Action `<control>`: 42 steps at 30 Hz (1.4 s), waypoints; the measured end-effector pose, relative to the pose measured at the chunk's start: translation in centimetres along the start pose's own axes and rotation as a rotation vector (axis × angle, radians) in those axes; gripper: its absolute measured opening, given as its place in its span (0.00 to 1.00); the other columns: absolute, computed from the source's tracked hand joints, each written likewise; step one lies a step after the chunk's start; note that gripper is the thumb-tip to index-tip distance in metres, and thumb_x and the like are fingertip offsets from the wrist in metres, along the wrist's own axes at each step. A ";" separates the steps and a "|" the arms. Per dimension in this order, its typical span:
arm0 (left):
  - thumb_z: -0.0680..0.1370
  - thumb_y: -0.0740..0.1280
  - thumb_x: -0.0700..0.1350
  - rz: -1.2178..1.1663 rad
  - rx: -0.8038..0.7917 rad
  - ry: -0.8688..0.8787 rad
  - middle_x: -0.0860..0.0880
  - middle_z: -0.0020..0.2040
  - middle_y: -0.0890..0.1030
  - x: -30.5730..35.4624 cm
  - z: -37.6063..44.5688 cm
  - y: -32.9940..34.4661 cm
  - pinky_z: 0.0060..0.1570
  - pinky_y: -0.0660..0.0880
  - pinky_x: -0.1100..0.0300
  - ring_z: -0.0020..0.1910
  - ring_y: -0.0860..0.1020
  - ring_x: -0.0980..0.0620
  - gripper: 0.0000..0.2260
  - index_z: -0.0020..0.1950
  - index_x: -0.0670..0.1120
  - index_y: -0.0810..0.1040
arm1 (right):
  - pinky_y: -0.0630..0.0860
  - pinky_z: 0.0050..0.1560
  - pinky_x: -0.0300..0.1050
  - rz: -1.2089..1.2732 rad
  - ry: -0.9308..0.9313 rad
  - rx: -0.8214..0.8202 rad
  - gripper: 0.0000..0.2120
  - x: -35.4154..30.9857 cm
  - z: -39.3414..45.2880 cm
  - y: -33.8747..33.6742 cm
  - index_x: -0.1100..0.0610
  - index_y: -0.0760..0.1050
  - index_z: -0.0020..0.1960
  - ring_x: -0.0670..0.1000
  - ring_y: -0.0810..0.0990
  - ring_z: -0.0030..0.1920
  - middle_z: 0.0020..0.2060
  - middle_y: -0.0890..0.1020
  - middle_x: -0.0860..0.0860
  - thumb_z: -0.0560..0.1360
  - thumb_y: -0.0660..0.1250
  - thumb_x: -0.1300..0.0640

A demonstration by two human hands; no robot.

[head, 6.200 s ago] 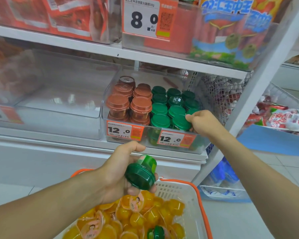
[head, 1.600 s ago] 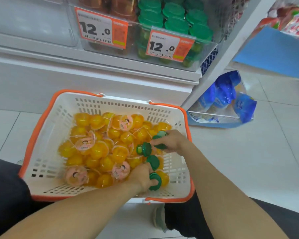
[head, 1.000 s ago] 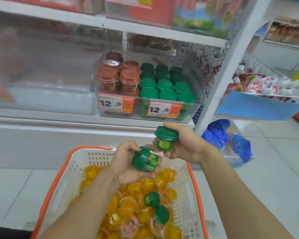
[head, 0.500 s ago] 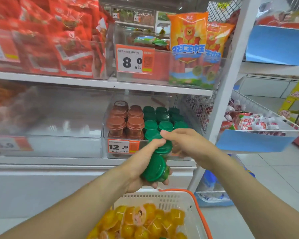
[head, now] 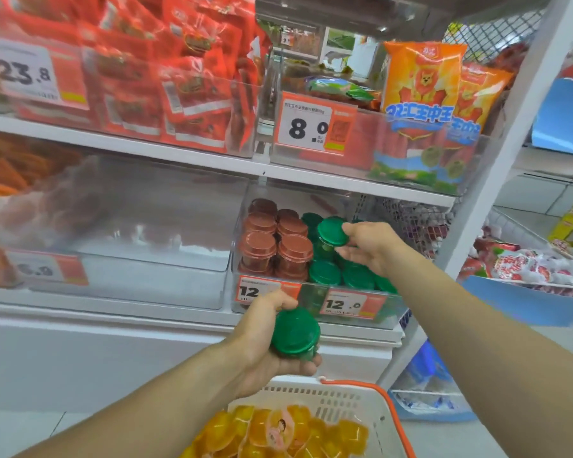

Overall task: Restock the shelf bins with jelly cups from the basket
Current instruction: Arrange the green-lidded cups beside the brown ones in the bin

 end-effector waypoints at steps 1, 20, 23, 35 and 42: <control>0.78 0.59 0.46 -0.010 -0.008 0.004 0.34 0.46 0.77 0.1 0.0 0.0 0.27 0.77 0.54 0.38 0.79 0.36 0.18 0.60 0.34 0.73 | 0.80 0.29 0.39 -0.020 0.014 0.003 0.11 0.1 0.7 0.3 0.64 0.73 0.61 0.51 0.82 0.35 0.47 0.80 0.58 0.81 0.65 0.61; 0.81 0.65 0.44 -0.001 0.023 -0.012 0.39 0.54 0.82 0.7 0.8 -0.6 0.45 0.83 0.48 0.54 0.83 0.36 0.09 0.55 0.40 0.79 | 0.70 0.29 0.42 -0.454 -0.447 -0.164 0.08 -1.8 -5.4 1.2 0.58 0.82 0.45 0.48 0.74 0.28 0.36 0.82 0.55 0.78 0.68 0.54; 0.82 0.64 0.46 0.021 0.026 -0.028 0.40 0.54 0.81 0.8 1.0 -0.5 0.35 0.83 0.53 0.53 0.83 0.35 0.10 0.57 0.41 0.78 | 0.76 0.35 0.42 -0.524 -0.315 -0.609 0.13 1.0 -9.1 3.2 0.59 0.81 0.55 0.50 0.80 0.36 0.43 0.83 0.57 0.77 0.69 0.51; 0.73 0.60 0.49 0.346 -0.077 -0.035 0.36 0.41 0.79 1.9 1.8 -1.4 0.19 0.55 0.66 0.23 0.69 0.47 0.19 0.56 0.37 0.77 | 0.77 0.32 0.44 -0.131 0.019 -0.801 0.13 6.2 -10.3 4.0 0.60 0.75 0.51 0.54 0.78 0.34 0.38 0.78 0.57 0.74 0.71 0.51; 0.81 0.63 0.52 0.455 0.012 0.001 0.39 0.42 0.82 2.2 1.3 -2.3 0.22 0.59 0.62 0.26 0.74 0.47 0.16 0.58 0.40 0.78 | 0.71 0.27 0.37 -0.101 0.212 -0.782 0.08 7.1 -10.5 4.0 0.58 0.77 0.51 0.46 0.73 0.27 0.34 0.77 0.53 0.79 0.65 0.53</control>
Point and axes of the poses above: each hand's wrist, its own z-axis towards the middle knuckle, its own y-axis out of the palm, x = y × z, the point moved 6 cm from there along z, towards the middle knuckle
